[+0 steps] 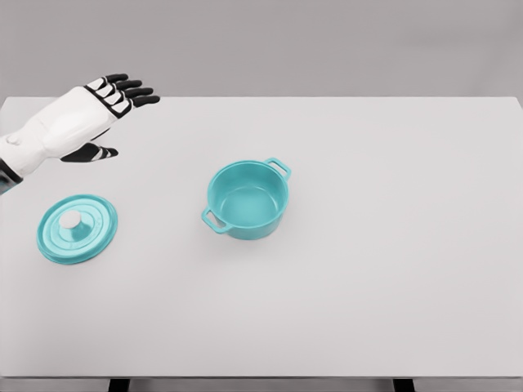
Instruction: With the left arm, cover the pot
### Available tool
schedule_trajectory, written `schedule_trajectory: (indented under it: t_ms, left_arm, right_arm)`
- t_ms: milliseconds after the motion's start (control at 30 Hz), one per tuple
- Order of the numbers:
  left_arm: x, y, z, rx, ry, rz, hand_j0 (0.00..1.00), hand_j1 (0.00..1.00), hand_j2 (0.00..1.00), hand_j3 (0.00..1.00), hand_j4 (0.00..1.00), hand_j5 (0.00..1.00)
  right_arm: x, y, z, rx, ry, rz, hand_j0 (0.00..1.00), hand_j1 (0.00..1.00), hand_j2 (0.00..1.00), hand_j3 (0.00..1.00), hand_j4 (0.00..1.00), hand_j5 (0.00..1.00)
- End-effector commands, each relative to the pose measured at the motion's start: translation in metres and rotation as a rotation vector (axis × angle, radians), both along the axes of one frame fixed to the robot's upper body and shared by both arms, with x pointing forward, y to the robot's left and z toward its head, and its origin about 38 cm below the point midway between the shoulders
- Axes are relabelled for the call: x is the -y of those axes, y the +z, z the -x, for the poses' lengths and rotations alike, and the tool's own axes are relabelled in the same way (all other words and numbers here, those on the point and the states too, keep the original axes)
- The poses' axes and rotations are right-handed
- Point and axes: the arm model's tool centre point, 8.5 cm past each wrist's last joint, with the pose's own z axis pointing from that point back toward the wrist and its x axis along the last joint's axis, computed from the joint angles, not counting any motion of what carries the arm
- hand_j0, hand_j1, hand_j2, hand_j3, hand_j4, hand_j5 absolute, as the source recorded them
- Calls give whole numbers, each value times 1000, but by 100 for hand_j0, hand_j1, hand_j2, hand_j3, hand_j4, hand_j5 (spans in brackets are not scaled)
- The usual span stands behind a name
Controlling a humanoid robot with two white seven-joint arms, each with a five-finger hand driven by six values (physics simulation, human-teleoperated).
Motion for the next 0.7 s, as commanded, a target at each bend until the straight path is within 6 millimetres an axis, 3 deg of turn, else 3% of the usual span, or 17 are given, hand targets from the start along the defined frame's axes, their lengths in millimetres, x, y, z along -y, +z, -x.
schedule_trajectory:
  t_ms: [0,233,333,400,533,667]
  left_arm:
    - [3,-5,0,-15,-9,2,100,100,100,100,100,100]
    - [-9,2,-1,-49,1,43,100,100,100,100,100,100]
    - [-40,-11,1,-283,53,-185,100,100,100,100,100,100]
    - [-60,4,4,-357,68,-281,100,100,100,100,100,100]
    - [-80,23,11,-352,100,-333,100,100,100,100,100,100]
    - [-83,39,23,-359,72,-361,96,96,96,96,96,96]
  right_arm:
    - [0,0,0,0,0,0,100,100,100,100,100,100]
    - [0,0,0,0,0,0,100,100,100,100,100,100]
    - [0,0,0,0,0,0,100,100,100,100,100,100]
    - [0,0,0,0,0,0,100,100,100,100,100,100]
    - [0,0,0,0,-1,0,100,100,100,100,100,100]
    - [0,0,0,0,0,0,100,100,100,100,100,100]
